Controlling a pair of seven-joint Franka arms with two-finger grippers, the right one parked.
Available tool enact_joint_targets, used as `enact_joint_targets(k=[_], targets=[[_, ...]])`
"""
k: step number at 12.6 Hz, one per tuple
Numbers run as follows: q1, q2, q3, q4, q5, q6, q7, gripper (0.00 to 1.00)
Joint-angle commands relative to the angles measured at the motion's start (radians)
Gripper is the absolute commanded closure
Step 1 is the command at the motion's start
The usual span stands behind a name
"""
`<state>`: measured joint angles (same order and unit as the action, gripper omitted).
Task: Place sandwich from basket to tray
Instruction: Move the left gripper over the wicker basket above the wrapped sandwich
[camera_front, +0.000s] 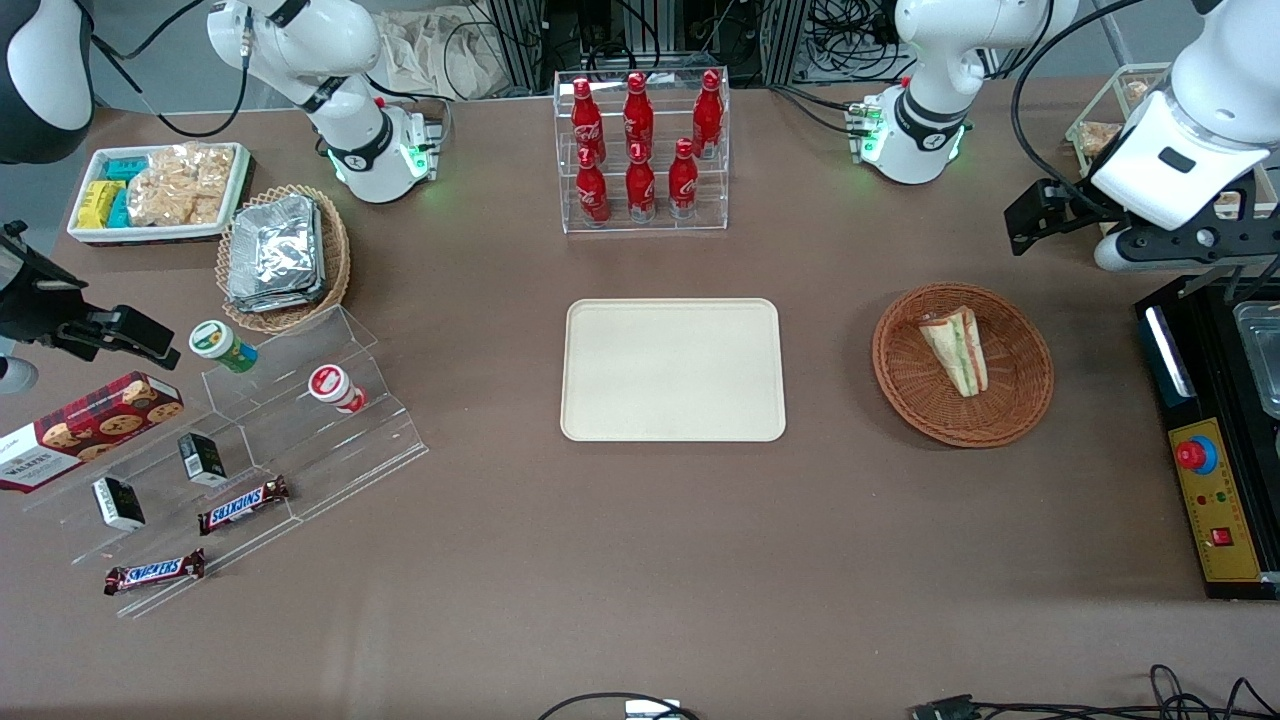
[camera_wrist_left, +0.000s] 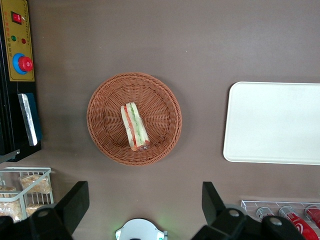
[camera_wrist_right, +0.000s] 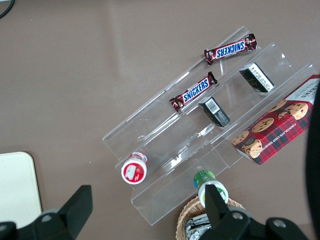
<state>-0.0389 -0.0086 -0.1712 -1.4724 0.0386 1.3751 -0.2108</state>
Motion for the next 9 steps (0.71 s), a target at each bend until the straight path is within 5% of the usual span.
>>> enact_joint_targets(k=[1, 9], targets=[[0.002, 0.009, 0.001, 0.027, 0.001, -0.028, 0.011, 0.00], [0.005, 0.015, 0.001, 0.021, 0.012, -0.040, 0.011, 0.00]])
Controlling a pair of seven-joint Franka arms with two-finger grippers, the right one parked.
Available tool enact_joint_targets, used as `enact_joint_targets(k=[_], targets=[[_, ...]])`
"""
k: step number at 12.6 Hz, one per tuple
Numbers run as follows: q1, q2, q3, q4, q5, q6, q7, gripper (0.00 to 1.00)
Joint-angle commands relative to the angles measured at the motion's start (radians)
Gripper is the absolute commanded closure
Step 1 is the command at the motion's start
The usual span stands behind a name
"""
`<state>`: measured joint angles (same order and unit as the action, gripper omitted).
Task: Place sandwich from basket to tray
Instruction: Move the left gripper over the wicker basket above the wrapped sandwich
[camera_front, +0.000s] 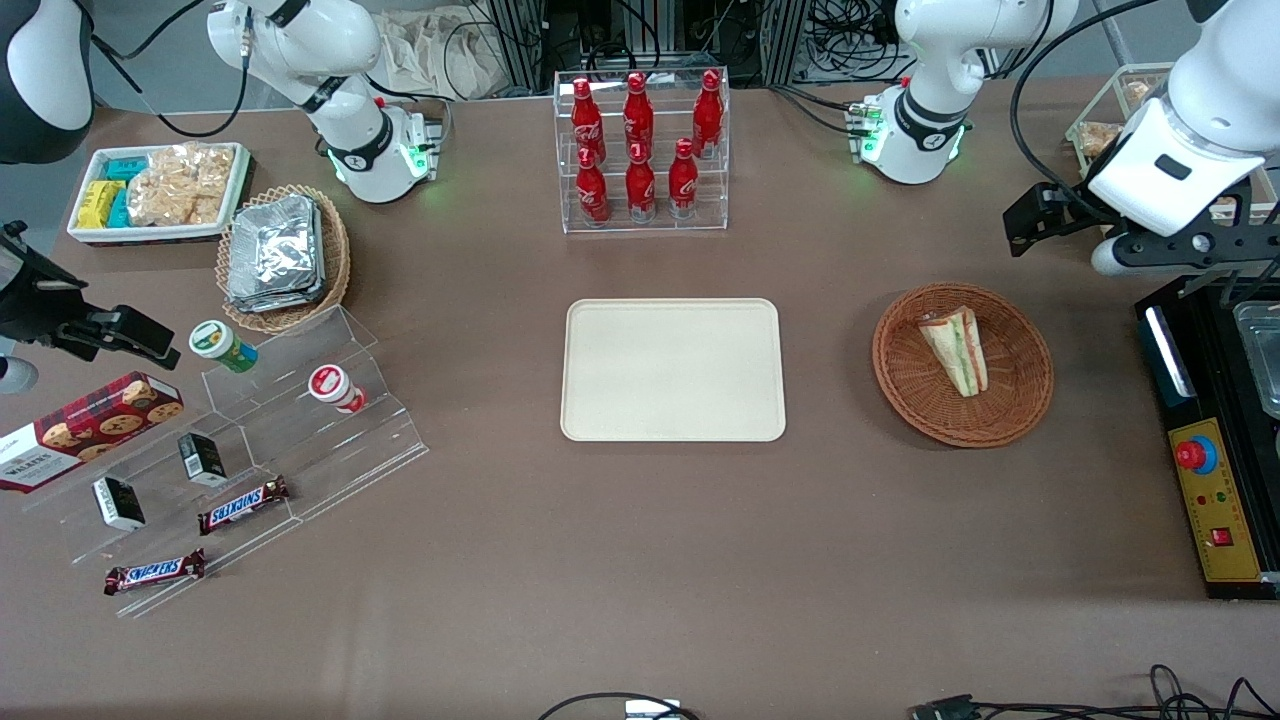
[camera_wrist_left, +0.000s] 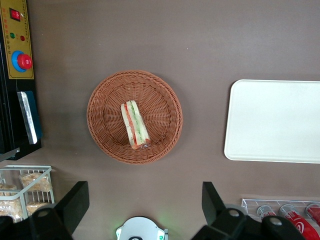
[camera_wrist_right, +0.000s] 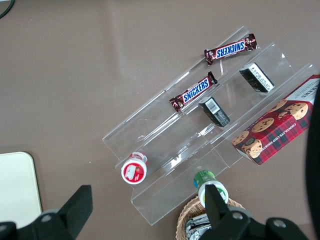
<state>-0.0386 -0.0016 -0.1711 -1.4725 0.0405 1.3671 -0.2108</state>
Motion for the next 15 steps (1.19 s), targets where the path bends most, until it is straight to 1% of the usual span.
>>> enact_joint_targets(k=[1, 3, 5, 7, 8, 10, 13, 15], targets=[[0.009, 0.002, 0.001, 0.020, 0.012, -0.067, 0.014, 0.00], [0.028, -0.038, 0.028, -0.017, 0.015, -0.095, 0.016, 0.00], [0.023, -0.150, 0.112, -0.141, 0.002, -0.079, 0.019, 0.00], [0.026, -0.224, 0.152, -0.248, 0.007, -0.048, 0.019, 0.00], [0.023, -0.233, 0.172, -0.290, 0.007, -0.030, 0.013, 0.00], [0.023, -0.236, 0.176, -0.354, 0.006, 0.016, -0.028, 0.00], [0.014, -0.229, 0.166, -0.463, 0.007, 0.105, -0.224, 0.00], [0.014, -0.230, 0.165, -0.593, 0.010, 0.235, -0.304, 0.00]])
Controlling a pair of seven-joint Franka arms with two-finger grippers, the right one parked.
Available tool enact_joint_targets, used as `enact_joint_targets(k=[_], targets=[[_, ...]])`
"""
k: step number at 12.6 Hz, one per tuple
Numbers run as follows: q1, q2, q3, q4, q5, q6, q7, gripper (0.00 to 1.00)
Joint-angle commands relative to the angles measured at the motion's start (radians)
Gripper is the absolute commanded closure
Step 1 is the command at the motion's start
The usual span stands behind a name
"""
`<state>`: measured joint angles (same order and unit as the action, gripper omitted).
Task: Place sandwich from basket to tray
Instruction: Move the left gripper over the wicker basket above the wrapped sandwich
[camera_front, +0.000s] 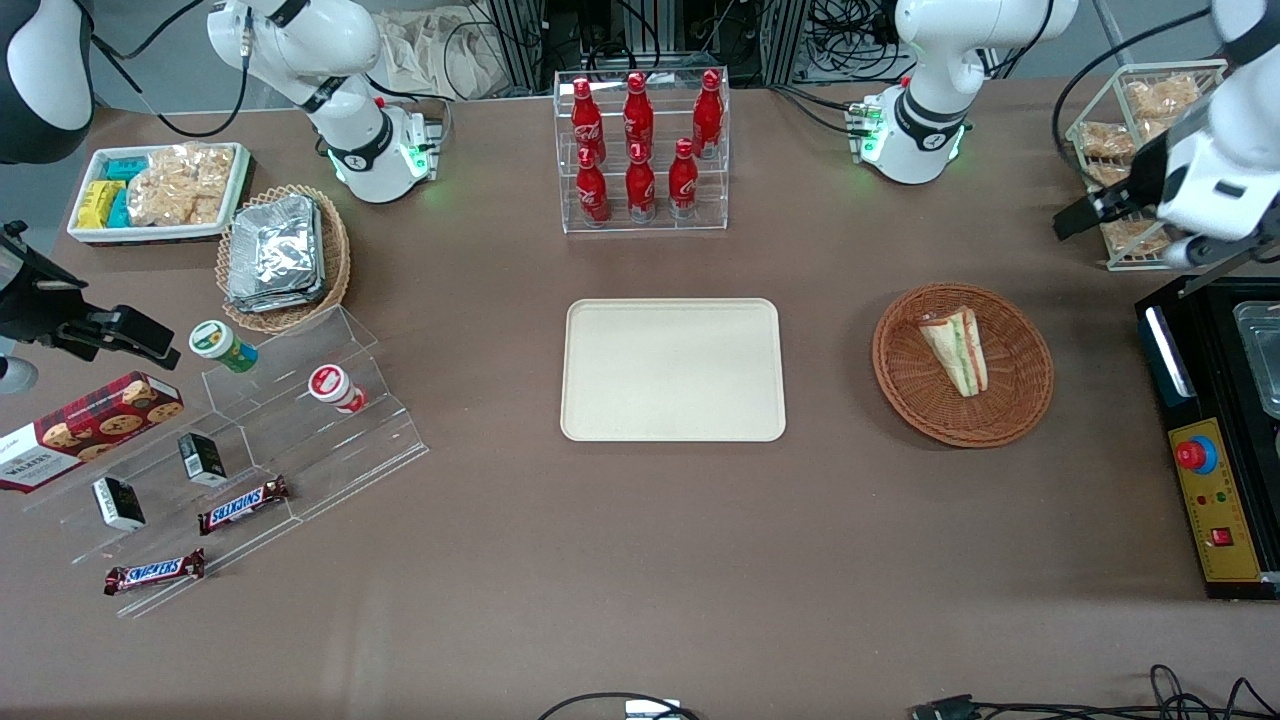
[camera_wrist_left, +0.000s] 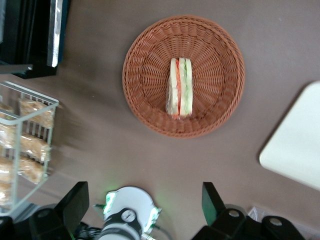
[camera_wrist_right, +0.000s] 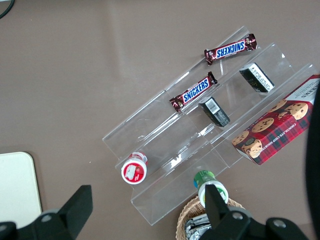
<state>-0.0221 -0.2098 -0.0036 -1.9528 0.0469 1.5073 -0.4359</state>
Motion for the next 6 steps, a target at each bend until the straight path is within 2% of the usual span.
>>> enact_joint_targets(k=[1, 3, 6], targets=[[-0.002, -0.017, -0.004, -0.164, 0.004, 0.152, -0.121, 0.00], [-0.004, -0.002, -0.012, -0.265, 0.004, 0.282, -0.181, 0.00], [-0.002, 0.107, -0.010, -0.339, 0.002, 0.466, -0.188, 0.00]])
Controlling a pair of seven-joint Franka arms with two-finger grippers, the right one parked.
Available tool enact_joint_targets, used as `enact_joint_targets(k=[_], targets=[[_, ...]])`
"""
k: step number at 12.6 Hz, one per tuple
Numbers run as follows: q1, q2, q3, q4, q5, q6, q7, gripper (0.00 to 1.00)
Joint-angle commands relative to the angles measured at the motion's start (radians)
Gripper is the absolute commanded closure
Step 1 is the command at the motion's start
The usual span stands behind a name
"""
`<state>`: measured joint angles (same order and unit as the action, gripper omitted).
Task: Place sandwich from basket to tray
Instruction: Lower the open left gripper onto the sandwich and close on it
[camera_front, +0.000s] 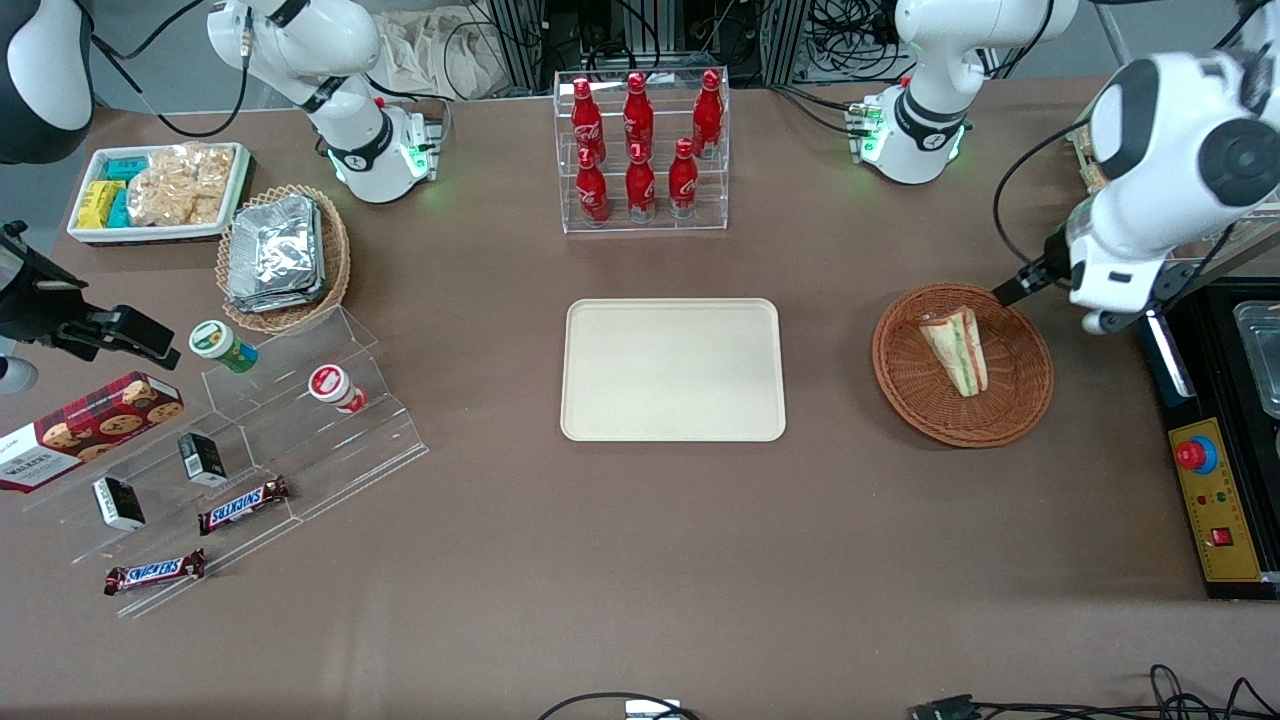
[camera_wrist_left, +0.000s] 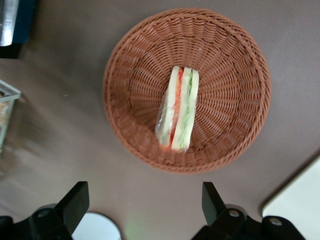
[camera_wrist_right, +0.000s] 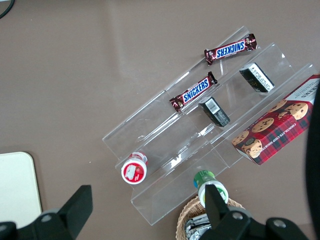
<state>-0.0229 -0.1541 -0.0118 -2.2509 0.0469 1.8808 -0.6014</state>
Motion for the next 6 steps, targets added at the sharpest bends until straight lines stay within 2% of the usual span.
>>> enact_joint_targets(k=[1, 6], targets=[[-0.002, 0.068, -0.002, -0.091, 0.002, 0.182, -0.023, 0.00], [-0.003, 0.227, -0.002, -0.121, 0.004, 0.406, -0.023, 0.00]])
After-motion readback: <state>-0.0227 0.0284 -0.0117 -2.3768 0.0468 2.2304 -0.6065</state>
